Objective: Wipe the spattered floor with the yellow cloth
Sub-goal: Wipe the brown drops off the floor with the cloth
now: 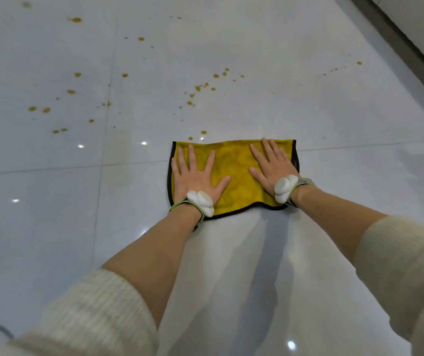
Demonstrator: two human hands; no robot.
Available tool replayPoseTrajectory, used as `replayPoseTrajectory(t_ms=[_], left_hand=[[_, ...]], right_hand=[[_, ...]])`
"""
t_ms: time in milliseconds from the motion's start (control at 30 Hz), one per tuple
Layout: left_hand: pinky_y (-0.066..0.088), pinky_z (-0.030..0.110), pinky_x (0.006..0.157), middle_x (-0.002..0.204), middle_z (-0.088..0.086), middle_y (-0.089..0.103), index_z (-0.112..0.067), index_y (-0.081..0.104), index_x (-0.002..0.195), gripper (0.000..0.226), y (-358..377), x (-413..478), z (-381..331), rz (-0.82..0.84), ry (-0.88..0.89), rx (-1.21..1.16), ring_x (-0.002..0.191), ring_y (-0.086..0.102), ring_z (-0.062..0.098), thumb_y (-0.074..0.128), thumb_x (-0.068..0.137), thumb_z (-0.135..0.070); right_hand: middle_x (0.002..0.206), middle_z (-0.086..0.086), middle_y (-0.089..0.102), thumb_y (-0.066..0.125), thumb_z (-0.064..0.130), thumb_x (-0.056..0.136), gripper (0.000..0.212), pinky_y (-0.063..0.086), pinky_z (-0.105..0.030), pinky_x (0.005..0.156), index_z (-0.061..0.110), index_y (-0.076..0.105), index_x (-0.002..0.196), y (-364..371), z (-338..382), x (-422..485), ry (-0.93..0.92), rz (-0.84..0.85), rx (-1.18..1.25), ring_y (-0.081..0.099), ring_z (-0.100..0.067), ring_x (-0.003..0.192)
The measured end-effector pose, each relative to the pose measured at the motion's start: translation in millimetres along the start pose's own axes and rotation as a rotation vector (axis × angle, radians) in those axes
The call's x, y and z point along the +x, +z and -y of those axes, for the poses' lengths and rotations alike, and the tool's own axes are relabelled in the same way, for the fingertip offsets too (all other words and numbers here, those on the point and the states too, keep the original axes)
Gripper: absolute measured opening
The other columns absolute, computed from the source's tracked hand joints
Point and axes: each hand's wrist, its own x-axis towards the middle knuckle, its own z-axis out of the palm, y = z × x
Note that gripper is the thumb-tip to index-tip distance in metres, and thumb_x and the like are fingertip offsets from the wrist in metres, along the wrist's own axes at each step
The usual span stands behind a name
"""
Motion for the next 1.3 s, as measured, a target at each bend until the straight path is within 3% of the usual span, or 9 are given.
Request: replayPoseTrajectory(t_ms=[267,400,567,833,1000,1167,1300], left_hand=[[-0.001,0.055,0.119,0.162,0.019,0.002,-0.037,0.009,0.154,0.087,4,-107,48,-0.018,-0.024,-0.012,0.148,-0.008,0.041,0.005,0.081,-0.084],[-0.001,0.054,0.119,0.161,0.02,-0.003,-0.036,0.004,0.154,0.089,2,-134,63,0.006,-0.033,-0.013,0.147,-0.01,0.041,0.002,0.079,-0.084],[-0.004,0.056,0.118,0.16,0.026,-0.004,-0.032,0.0,0.154,0.094,-1,-113,62,0.0,-0.048,-0.001,0.146,-0.01,0.045,-0.005,0.077,-0.084],[-0.001,0.056,0.119,0.16,0.024,-0.003,-0.035,0.001,0.154,0.09,-5,7,92,-0.039,-0.113,0.029,0.146,-0.006,0.045,-0.003,0.077,-0.082],[-0.002,0.054,0.119,0.161,0.022,-0.003,-0.036,-0.001,0.153,0.089,-11,60,108,-0.041,-0.165,0.028,0.147,-0.006,0.044,-0.001,0.078,-0.083],[-0.002,0.052,0.12,0.161,0.021,-0.004,-0.035,0.001,0.154,0.088,-18,58,112,-0.03,-0.139,0.009,0.147,-0.007,0.042,0.004,0.079,-0.083],[0.0,0.052,0.12,0.162,0.019,-0.001,-0.035,0.003,0.154,0.091,-18,4,135,-0.039,-0.142,0.017,0.148,-0.005,0.041,-0.001,0.077,-0.084]], right_hand=[[0.161,-0.01,-0.01,0.018,0.058,0.097,0.064,0.003,-0.045,0.121,0.032,-0.004,0.152,22,71,-106,-0.142,-0.001,-0.025,-0.013,-0.03,0.147],[0.16,-0.018,-0.004,0.022,0.05,0.099,0.06,0.001,-0.047,0.118,0.031,0.002,0.153,29,104,-117,-0.035,-0.005,-0.002,-0.007,-0.038,0.147],[0.161,-0.012,0.0,-0.001,0.069,0.089,0.073,0.005,-0.047,0.119,0.033,0.002,0.153,28,116,-97,0.06,-0.076,-0.023,0.0,-0.033,0.148],[0.161,-0.01,0.012,0.004,0.07,0.087,0.073,0.008,-0.047,0.118,0.037,0.012,0.152,12,112,37,0.048,-0.159,-0.008,0.01,-0.033,0.148],[0.162,-0.008,0.006,0.004,0.07,0.088,0.071,0.006,-0.047,0.119,0.039,0.007,0.151,1,114,110,0.041,-0.165,0.008,0.004,-0.031,0.148],[0.162,-0.009,0.005,0.014,0.066,0.093,0.066,0.004,-0.046,0.12,0.037,0.008,0.152,-2,122,98,0.042,-0.16,0.012,0.004,-0.031,0.149],[0.162,-0.008,0.007,0.008,0.068,0.089,0.07,0.007,-0.047,0.119,0.037,0.009,0.152,8,150,47,-0.012,-0.141,0.022,0.006,-0.031,0.148]])
